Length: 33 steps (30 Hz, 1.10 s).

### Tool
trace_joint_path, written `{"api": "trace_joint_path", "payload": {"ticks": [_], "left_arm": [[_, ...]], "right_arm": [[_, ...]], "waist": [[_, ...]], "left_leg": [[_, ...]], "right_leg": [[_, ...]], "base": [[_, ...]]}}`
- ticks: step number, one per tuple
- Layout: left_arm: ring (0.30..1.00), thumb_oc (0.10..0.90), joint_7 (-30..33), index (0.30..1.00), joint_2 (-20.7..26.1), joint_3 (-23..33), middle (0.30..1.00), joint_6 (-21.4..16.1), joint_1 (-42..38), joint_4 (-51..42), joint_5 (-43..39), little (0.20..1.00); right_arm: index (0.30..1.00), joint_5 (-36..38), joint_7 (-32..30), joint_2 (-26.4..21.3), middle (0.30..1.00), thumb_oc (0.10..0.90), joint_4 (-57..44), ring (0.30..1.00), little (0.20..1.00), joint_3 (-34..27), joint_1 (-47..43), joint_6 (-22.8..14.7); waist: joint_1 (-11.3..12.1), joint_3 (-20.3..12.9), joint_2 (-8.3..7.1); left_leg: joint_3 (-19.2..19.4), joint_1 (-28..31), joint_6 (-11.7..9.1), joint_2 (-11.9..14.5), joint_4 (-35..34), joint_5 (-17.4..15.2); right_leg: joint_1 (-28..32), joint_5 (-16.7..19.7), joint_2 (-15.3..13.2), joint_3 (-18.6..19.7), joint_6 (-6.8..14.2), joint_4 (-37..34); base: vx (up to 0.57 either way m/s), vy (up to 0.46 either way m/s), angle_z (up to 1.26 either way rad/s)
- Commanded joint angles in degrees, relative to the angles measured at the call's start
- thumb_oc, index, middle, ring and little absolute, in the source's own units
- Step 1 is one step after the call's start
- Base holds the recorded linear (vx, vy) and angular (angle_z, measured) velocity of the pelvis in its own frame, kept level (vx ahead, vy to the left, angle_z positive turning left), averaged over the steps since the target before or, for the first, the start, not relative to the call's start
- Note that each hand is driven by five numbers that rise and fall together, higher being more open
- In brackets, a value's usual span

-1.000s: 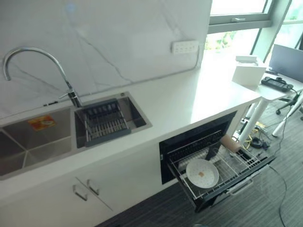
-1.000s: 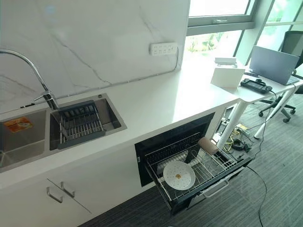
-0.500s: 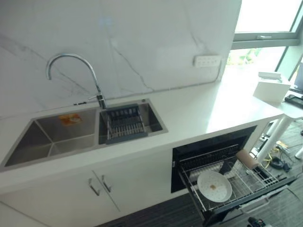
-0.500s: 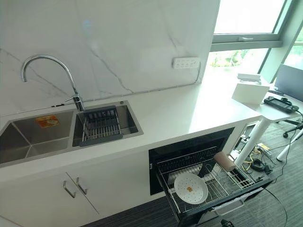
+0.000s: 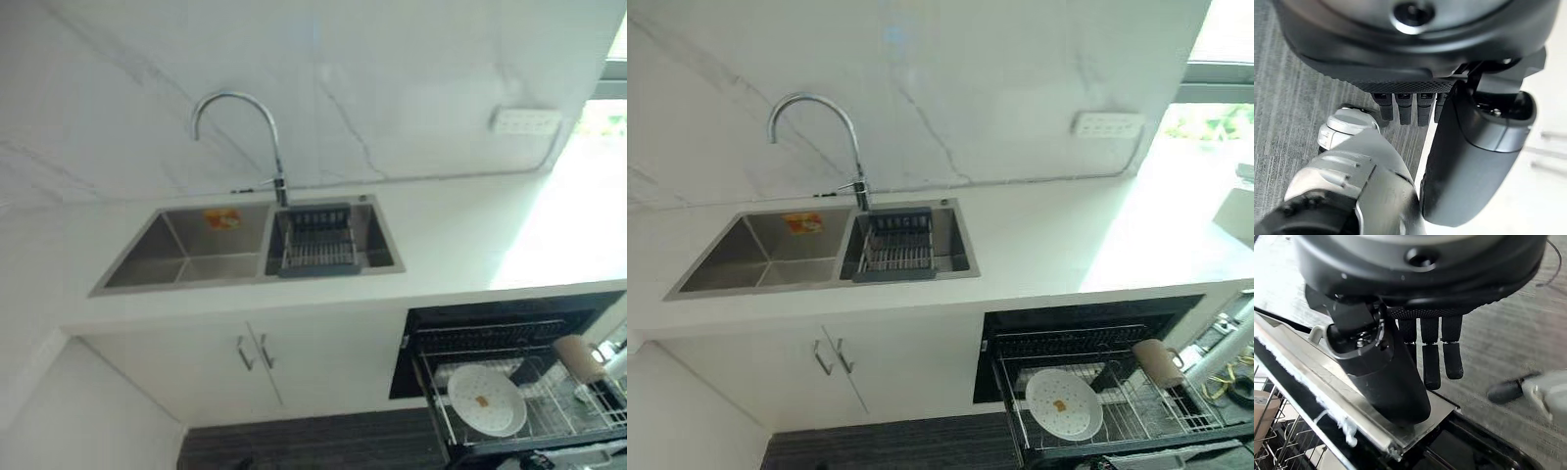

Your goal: Place the dishes in the dishwasher.

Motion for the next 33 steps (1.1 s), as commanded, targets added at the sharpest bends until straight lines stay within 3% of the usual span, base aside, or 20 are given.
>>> {"api": "trace_joint_path", "payload": {"ticks": [1,6,17,22,25,26,30,33], "left_arm": [[0.9,0.8,0.28,0.9,2.74,-0.97,0.9,-1.16,0.68,0.98,1.53,0.9],[0.9,0.8,-0.42,0.9,3.37,-1.91,0.9,-1.04,1.22,0.11,2.92,0.9],[0.9,0.8,-0.49,0.9,5.69,-0.81,0.9,-0.49,4.17,-0.69,4.37,0.9],[0.9,0.8,-1.24,0.9,4.99,-6.44,0.9,-1.37,4.61,-3.16,2.31,0.9],[0.9,0.8,-1.67,0.9,4.59,-8.45,0.9,-1.79,3.93,-4.27,-0.55,0.9],[0.9,0.8,-1.49,0.9,4.26,-8.98,0.9,-2.29,3.76,-4.38,-2.08,0.9],[0.9,0.8,-1.41,0.9,3.55,-9.01,0.9,-3.2,3.39,-4.58,-4.98,0.9],[0.9,0.8,-1.86,0.9,3.31,-8.51,0.9,-3.52,3.12,-4.77,-5.87,0.9]], "right_arm": [[0.3,7.0,3.33,0.07,0.3,0.4,-2.76,0.3,0.3,-4.72,-11.95,-6.02],[0.3,8.38,2.85,-2.41,0.3,0.4,-3.0,0.3,0.3,-5.1,-13.9,-5.98],[0.3,12.21,1.49,-12.83,0.3,0.4,-1.27,0.3,0.3,-6.9,-19.67,-4.99],[0.3,12.92,5.1,-24.23,0.3,0.4,-1.59,0.3,0.3,-5.65,-29.95,-4.9],[0.3,10.96,7.39,-28.05,0.3,0.4,-2.71,0.3,0.3,-2.2,-37.64,-6.53],[0.3,9.22,8.63,-28.71,0.3,0.4,-3.51,0.3,0.3,-0.25,-41.1,-8.58],[0.3,6.29,9.73,-28.65,0.3,0.4,-5.5,0.3,0.3,2.7,-45.96,-11.62],[0.3,5.02,10.72,-27.27,0.3,0.4,-7.06,0.3,0.3,3.72,-47.06,-12.98]], "waist": [[2.01,2.46,-1.72],[3.69,2.44,-1.3],[9.39,3.1,0.33],[11.69,5.31,3.6],[11.78,7.23,5.83],[11.49,7.98,6.56],[10.62,9.28,7.47],[9.84,10.03,7.29]], "left_leg": [[-1.5,0.19,1.88,-1.14,11.73,-12.82],[-3.73,-0.83,1.92,-2.23,11.73,-12.58],[-11.5,-3.16,1.92,-6.2,11.73,-11.69],[-15.49,-8.0,2.63,-10.3,11.73,-10.21],[-16.36,-10.57,3.09,-12.1,11.73,-9.28],[-16.3,-11.51,3.2,-12.47,11.73,-8.96],[-15.28,-12.68,3.24,-12.34,11.73,-8.5],[-14.16,-13.01,3.24,-11.82,11.73,-8.38]], "right_leg": [[2.87,-1.03,-1.84,-0.18,1.12,-1.79],[3.43,-1.1,-2.55,-1.59,1.16,-1.79],[4.74,-1.45,-4.84,-5.38,1.93,-1.79],[1.3,0.03,-6.77,-5.82,2.94,-1.79],[-0.99,1.09,-7.74,-5.71,3.54,-1.79],[-1.8,1.51,-8.06,-5.53,3.79,-1.79],[-2.74,2.55,-8.59,-5.4,3.97,-1.79],[-3.18,3.31,-8.79,-5.37,4.05,-1.79]], "base": [[0.07,0.041,0.34],[0.06,0.045,0.52],[0.09,0.063,0.45],[-0.08,0.137,0.39],[-0.19,0.149,0.28],[-0.15,0.127,0.21],[-0.1,0.089,-0.01],[-0.06,0.041,-0.12]]}}
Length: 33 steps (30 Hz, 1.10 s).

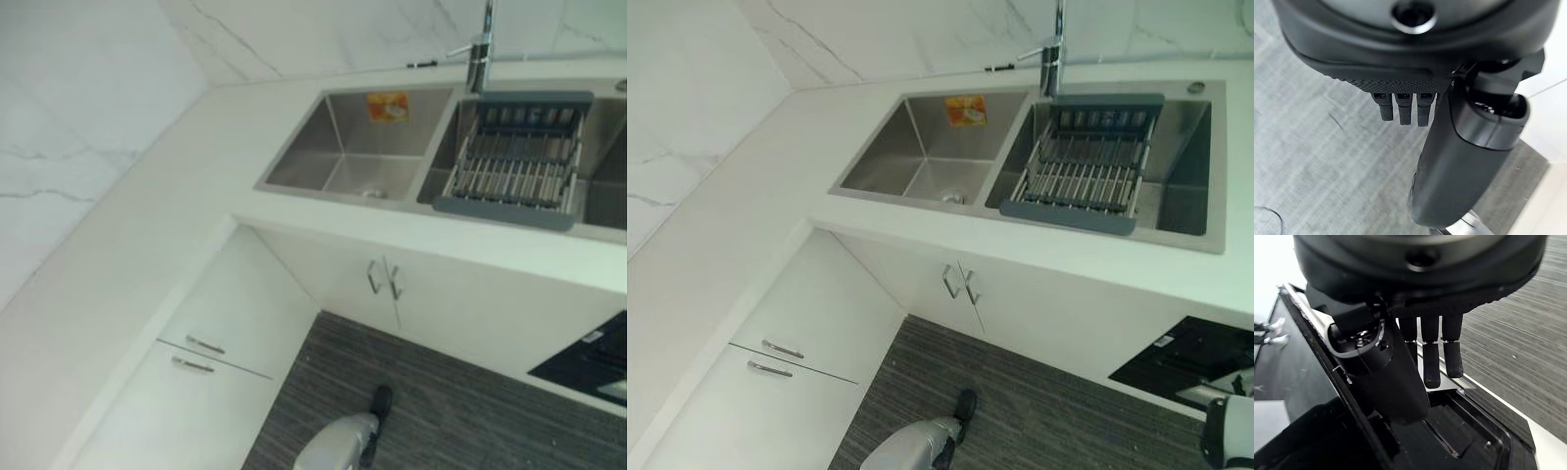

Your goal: Place the dishes in the dishwasher.

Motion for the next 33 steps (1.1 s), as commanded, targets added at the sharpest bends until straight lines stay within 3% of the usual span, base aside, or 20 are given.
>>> {"api": "trace_joint_path", "payload": {"ticks": [1,5,8,10,11,12,15,19,24,26,30,31,33], "left_arm": [[0.9,0.8,-0.23,0.9,3.56,1.23,0.9,-2.68,-4.41,0.46,-3.48,0.9],[0.9,0.8,-0.32,0.9,3.71,0.65,0.9,-3.08,-4.92,-0.53,-3.32,0.9],[0.9,0.8,0.24,0.9,4.22,0.54,0.9,-3.21,-5.52,-0.93,-2.61,0.9],[0.9,0.8,0.38,0.9,4.42,0.52,0.9,-3.15,-5.68,-1.01,-2.57,0.9],[0.9,0.8,0.64,0.9,4.89,0.87,0.9,-3.08,-6.2,-1.07,-2.05,0.9],[0.9,0.8,0.71,0.9,5.03,0.91,0.9,-3.17,-6.28,-0.99,-1.89,0.9],[0.9,0.8,0.76,0.9,5.21,1.31,0.9,-3.64,-6.5,-0.82,-0.89,0.9],[0.9,0.8,1.19,0.9,4.87,2.28,0.9,-5.35,-6.36,-0.46,0.24,0.9],[0.9,0.8,0.97,0.9,4.23,4.1,0.9,-7.34,-5.3,-0.06,1.35,0.9],[0.9,0.8,0.75,0.9,4.04,4.69,0.9,-6.47,-5.32,-0.48,2.71,0.9],[0.9,0.8,-0.38,0.9,5.76,5.51,0.9,0.65,-6.44,-4.85,1.75,0.9],[0.9,0.8,-1.31,0.9,5.74,6.43,0.9,1.85,-5.73,-6.6,1.09,0.9],[0.9,0.8,-1.52,0.9,5.41,7.16,0.9,1.46,-5.2,-6.63,-0.35,0.9]], "right_arm": [[0.3,-1.91,13.34,2.76,0.3,0.4,-17.61,0.3,0.3,1.12,-16.13,-10.47],[0.3,-3.25,14.31,4.24,0.3,0.4,-17.75,0.3,0.3,0.55,-14.95,-11.29],[0.3,-3.57,16.16,6.76,0.3,0.4,-18.1,0.3,0.3,0.14,-12.49,-13.45],[0.331,-3.3,16.78,7.49,0.331,0.42,-18.39,0.331,0.331,0.01,-11.92,-13.98],[0.865,-3.66,19.16,10.23,0.865,0.776,-19.67,0.865,0.865,-0.57,-9.21,-15.22],[0.9,-3.59,21.22,11.32,0.9,0.8,-20.03,0.9,0.9,-0.7,-8.06,-15.27],[0.9,-2.82,25.1,14.84,0.9,0.8,-22.32,0.9,0.9,-0.58,-5.05,-15.56],[0.9,-2.11,30.61,22.63,0.9,0.8,-28.18,0.9,0.9,-0.54,2.86,-19.44],[0.9,-4.11,32.5,28.32,0.9,0.8,-32.62,0.9,0.9,0.27,10.32,-21.93],[0.9,-6.2,32.43,30.41,0.9,0.8,-34.47,0.9,0.9,1.14,13.5,-22.36],[0.9,-11.5,33.41,31.4,0.9,0.8,-36.89,0.9,0.9,2.47,17.92,-21.31],[0.9,-15.71,33.74,32.06,0.9,0.8,-36.99,0.9,0.9,3.6,20.91,-20.59],[0.9,-18.28,34.91,32.3,0.9,0.8,-36.2,0.9,0.9,3.76,22.53,-19.93]], "waist": [[4.23,-1.03,-3.21],[3.68,-0.16,-4.38],[3.14,0.32,-6.07],[3.04,0.43,-6.39],[2.14,0.54,-7.43],[1.9,0.51,-7.81],[1.04,0.51,-8.76],[-1.49,-0.11,-10.53],[-3.78,-1.36,-12.17],[-5.0,-2.19,-12.87],[-7.48,-3.66,-13.17],[-8.48,-4.3,-13.44],[-9.06,-4.54,-13.69]], "left_leg": [[0.61,1.99,-2.2,3.43,7.31,-11.8],[2.11,1.9,-2.07,4.72,7.31,-11.89],[3.39,2.15,-2.1,6.11,7.31,-12.09],[3.7,2.32,-2.12,6.42,7.31,-12.13],[5.07,2.98,-2.26,7.68,7.31,-12.33],[5.5,3.25,-2.3,8.02,7.31,-12.46],[6.99,4.13,-2.4,9.09,7.31,-12.84],[9.68,5.84,-2.45,11.22,7.31,-13.32],[12.01,8.26,-2.74,13.18,7.31,-14.17],[13.03,9.73,-2.98,13.94,7.31,-14.68],[14.76,11.87,-3.36,14.92,7.31,-15.22],[15.57,12.95,-3.54,15.38,7.31,-15.4],[15.94,13.56,-3.63,15.61,7.31,-15.47]], "right_leg": [[0.42,2.13,2.29,2.84,-1.01,-3.11],[-0.13,3.14,2.4,3.02,-0.75,-3.11],[-0.57,3.82,2.85,3.54,-0.45,-3.11],[-0.65,3.9,3.04,3.77,-0.44,-3.11],[-0.95,4.1,3.68,4.64,-0.3,-3.11],[-1.1,4.13,3.87,5.03,-0.26,-3.11],[-1.37,4.12,4.37,6.0,-0.19,-3.11],[-1.92,4.1,5.55,7.73,-0.49,-3.11],[-1.75,3.05,7.07,9.77,-0.99,-3.11],[-1.35,2.32,7.97,11.2,-1.57,-3.11],[-0.85,0.99,9.48,13.87,-2.54,-3.11],[-0.38,0.3,10.19,14.89,-3.02,-3.11],[-0.05,-0.1,10.71,15.37,-3.37,-3.11]], "base": [[-0.06,0.008,-0.2],[-0.09,-0.051,-0.07],[-0.08,-0.138,-0.19],[-0.06,-0.105,-0.23],[-0.06,-0.122,-0.12],[-0.06,-0.122,-0.12],[-0.03,-0.069,-0.38],[-0.02,-0.077,-0.31],[0.03,-0.053,-0.31],[0.06,-0.016,-0.27],[0.04,0.041,-0.31],[0.02,0.034,-0.38],[0.03,0.012,-0.39]]}}
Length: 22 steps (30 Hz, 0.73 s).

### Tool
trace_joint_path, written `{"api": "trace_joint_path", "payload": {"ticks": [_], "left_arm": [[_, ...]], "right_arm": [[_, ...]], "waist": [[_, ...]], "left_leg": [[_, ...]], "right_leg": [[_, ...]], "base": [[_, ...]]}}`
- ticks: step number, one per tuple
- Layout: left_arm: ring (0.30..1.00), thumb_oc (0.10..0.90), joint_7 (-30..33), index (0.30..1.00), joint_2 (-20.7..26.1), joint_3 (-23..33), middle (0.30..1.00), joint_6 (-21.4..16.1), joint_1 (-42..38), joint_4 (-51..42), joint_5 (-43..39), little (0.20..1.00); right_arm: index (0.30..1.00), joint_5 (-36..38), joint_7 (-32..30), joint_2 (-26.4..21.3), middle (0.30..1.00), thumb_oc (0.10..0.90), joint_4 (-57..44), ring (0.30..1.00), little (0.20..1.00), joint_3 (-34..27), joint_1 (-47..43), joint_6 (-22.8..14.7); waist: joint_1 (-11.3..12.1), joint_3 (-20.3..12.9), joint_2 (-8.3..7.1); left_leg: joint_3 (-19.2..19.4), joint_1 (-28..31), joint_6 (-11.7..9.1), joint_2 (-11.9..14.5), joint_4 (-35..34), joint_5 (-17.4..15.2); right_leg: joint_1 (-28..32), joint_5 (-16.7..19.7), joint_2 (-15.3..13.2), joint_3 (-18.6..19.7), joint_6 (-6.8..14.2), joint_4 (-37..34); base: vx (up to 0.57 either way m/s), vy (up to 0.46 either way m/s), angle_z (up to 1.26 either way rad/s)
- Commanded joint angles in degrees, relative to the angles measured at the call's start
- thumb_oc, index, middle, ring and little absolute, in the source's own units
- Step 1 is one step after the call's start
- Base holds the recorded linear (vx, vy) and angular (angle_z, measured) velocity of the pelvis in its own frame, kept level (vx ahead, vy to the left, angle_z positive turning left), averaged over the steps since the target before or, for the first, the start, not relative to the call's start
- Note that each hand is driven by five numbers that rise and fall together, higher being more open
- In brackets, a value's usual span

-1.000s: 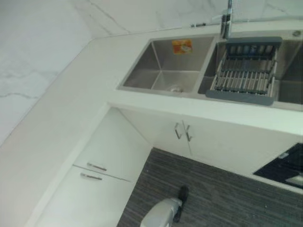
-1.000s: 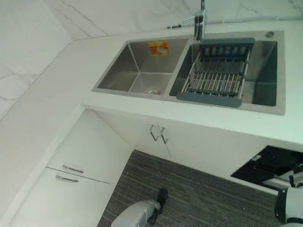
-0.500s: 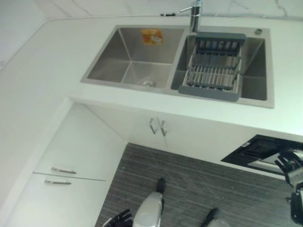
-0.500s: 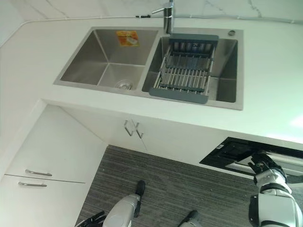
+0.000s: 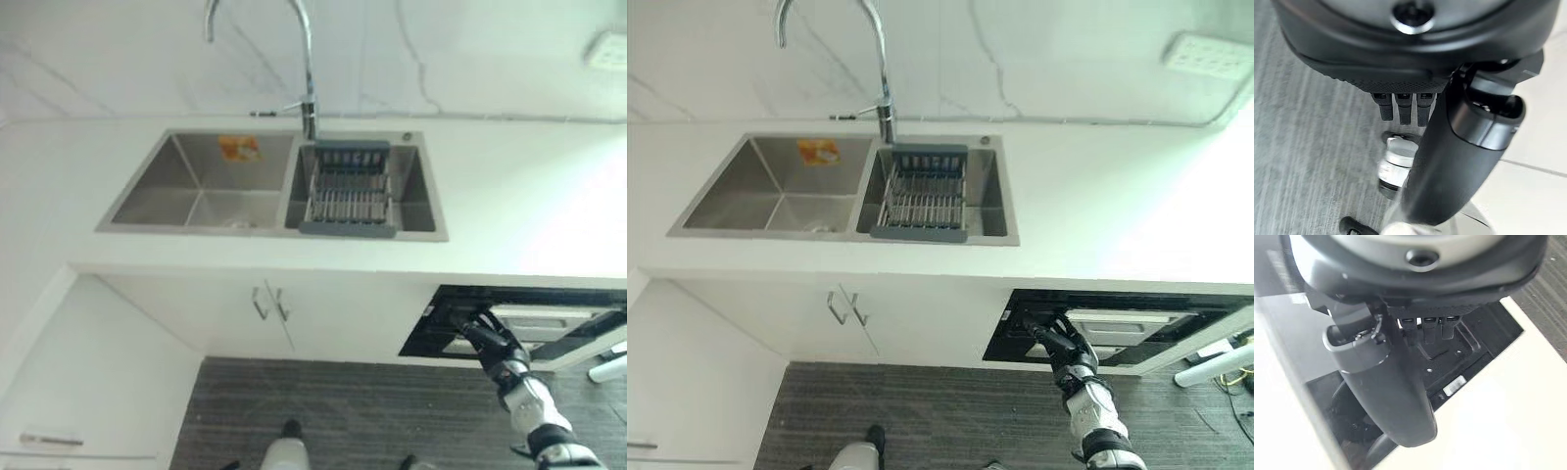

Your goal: Place the dishes in the dishwasher.

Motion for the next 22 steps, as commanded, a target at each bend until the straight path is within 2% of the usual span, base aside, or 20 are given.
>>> {"api": "trace_joint_path", "payload": {"ticks": [1,4,6,10,17,22], "left_arm": [[0.9,0.8,-2.57,0.9,-0.76,1.48,0.9,-2.27,-2.47,-1.24,-2.81,0.9],[0.9,0.8,-1.03,0.9,-1.74,1.98,0.9,-3.46,-4.45,1.61,-0.45,0.9],[0.9,0.8,0.06,0.9,-2.35,2.07,0.9,-1.94,-5.85,3.87,0.44,0.9],[0.9,0.8,4.12,0.9,-3.1,3.03,0.9,-2.22,-7.94,8.05,2.0,0.9],[0.9,0.8,9.23,0.9,-3.31,3.42,0.9,-4.6,-9.37,9.49,4.47,0.9],[0.9,0.8,9.92,0.9,-3.42,4.46,0.9,-6.04,-9.19,9.66,4.13,0.9]], "right_arm": [[0.9,-6.64,3.44,-1.59,0.9,0.8,-0.58,0.9,0.9,-0.54,-3.28,-2.85],[0.9,-7.4,5.5,1.65,0.9,0.8,4.73,0.9,0.9,0.49,-0.05,-1.86],[0.9,-11.1,4.12,3.79,0.9,0.8,8.31,0.9,0.9,1.99,1.81,-2.02],[0.9,-12.95,1.46,6.12,0.9,0.8,14.27,0.9,0.9,3.29,3.54,-1.3],[0.9,-18.53,0.29,7.19,0.9,0.8,18.6,0.9,0.9,4.04,5.68,1.45],[0.9,-23.46,0.27,7.17,0.9,0.8,20.68,0.9,0.9,4.3,6.77,3.14]], "waist": [[-0.04,-0.08,-0.85],[-1.35,-0.83,-1.45],[-2.32,-1.54,-1.61],[-3.61,-2.55,-1.66],[-4.55,-3.42,-1.23],[-4.52,-3.7,-1.01]], "left_leg": [[2.71,1.92,0.05,3.31,8.7,-11.17],[3.49,3.26,-0.15,3.6,8.7,-11.32],[4.09,3.85,-0.17,3.83,8.7,-11.41],[5.04,4.99,-0.24,4.31,8.7,-11.55],[5.44,5.9,-0.21,4.22,8.7,-11.75],[5.07,6.11,-0.13,3.94,8.7,-11.95]], "right_leg": [[1.07,1.61,0.42,1.08,1.08,-3.92],[2.06,0.87,1.58,1.8,0.32,-3.92],[2.36,0.48,2.05,2.29,0.06,-3.92],[2.98,0.06,2.69,2.92,-0.27,-3.92],[3.6,-0.2,3.12,3.53,-0.39,-3.92],[3.96,-0.23,2.95,3.48,-0.29,-3.92]], "base": [[0.03,-0.009,-0.45],[0.03,-0.019,-0.3],[0.03,0.005,-0.2],[0.05,0.009,-0.21],[0.02,0.008,-0.12],[0.01,0.013,-0.07]]}}
